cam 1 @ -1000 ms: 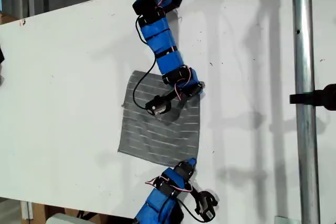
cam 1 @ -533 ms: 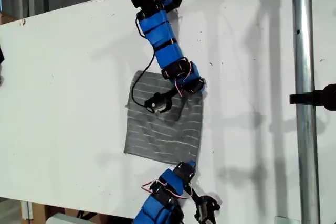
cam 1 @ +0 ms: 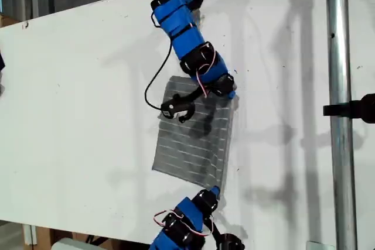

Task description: Grasp corners of a towel and fold twice.

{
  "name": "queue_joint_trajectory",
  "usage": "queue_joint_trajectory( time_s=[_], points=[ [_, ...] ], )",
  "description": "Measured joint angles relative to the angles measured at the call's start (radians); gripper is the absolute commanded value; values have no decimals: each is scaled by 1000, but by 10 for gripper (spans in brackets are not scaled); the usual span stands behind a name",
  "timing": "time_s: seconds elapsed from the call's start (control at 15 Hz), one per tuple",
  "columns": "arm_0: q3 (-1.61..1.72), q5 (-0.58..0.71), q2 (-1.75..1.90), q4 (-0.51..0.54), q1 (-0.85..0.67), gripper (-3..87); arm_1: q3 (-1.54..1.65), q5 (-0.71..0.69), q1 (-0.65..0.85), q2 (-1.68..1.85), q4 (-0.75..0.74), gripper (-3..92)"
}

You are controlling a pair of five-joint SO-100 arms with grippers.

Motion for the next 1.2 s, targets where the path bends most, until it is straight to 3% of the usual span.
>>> queue_joint_trajectory(
  time_s=[0.27, 0.4, 0.53, 0.73, 0.87, 1.0, 1.2],
  points=[
    [118, 362, 250, 12, -537, -29, 213, -117, 347, 239, 103, -2],
    [169, 554, 267, -51, -795, -29, 267, -229, 526, 279, 104, -2],
    [163, 706, 235, -120, -950, -29, 270, -364, 646, 282, 101, -2],
    [58, 813, 132, -149, -1022, -29, 264, -528, 784, 288, 118, -2],
    [49, 830, 120, -167, -1022, -29, 252, -592, 782, 311, 166, -2],
    [57, 825, 120, -183, -1011, -29, 247, -584, 747, 311, 206, -2],
    [170, 772, 120, -227, -954, -29, 261, -466, 555, 249, 207, -2]
  ],
)
